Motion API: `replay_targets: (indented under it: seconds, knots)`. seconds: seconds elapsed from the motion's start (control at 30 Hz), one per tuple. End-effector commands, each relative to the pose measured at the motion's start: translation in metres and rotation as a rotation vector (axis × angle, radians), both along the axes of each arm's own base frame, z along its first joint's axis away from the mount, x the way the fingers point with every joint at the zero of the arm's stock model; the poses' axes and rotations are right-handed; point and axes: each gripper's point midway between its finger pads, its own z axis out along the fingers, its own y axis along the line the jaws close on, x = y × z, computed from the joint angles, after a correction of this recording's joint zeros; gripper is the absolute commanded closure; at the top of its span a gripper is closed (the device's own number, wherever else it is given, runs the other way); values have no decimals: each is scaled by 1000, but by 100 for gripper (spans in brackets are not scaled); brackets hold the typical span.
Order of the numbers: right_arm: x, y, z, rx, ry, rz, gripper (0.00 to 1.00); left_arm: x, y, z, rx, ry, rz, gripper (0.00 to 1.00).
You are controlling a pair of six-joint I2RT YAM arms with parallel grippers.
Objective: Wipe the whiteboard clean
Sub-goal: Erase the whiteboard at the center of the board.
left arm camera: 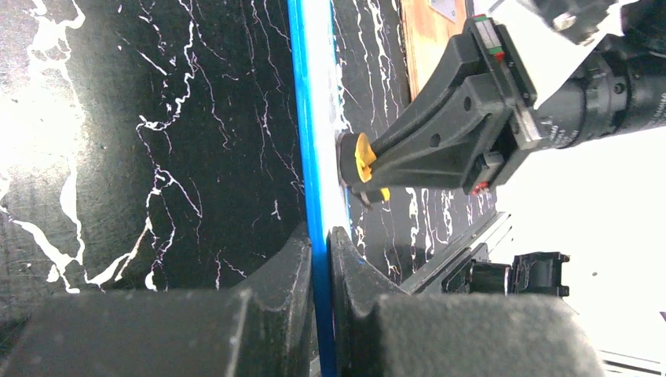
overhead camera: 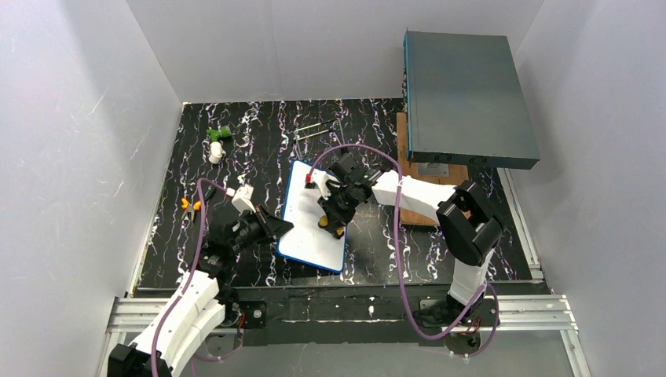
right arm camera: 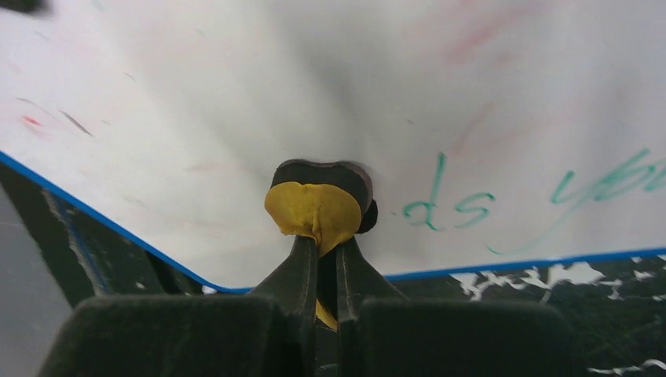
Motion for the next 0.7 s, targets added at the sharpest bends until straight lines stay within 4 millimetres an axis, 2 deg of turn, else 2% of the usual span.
replay_targets:
  seconds: [0.0, 0.2, 0.47, 0.67]
  knots:
    - [6, -34, -18, -136, -89, 150, 99, -8, -1, -4, 67, -67, -74, 100]
    - [-12, -62, -32, -226, -89, 299, 99, -6, -3, -1, 63, -72, -89, 100]
    - [-46, -76, -55, -368, -90, 479, 99, -7, -2, 1, 66, -80, -84, 100]
    - [-49, -87, -61, -441, -124, 505, 99, -6, -1, 1, 70, -84, -78, 100]
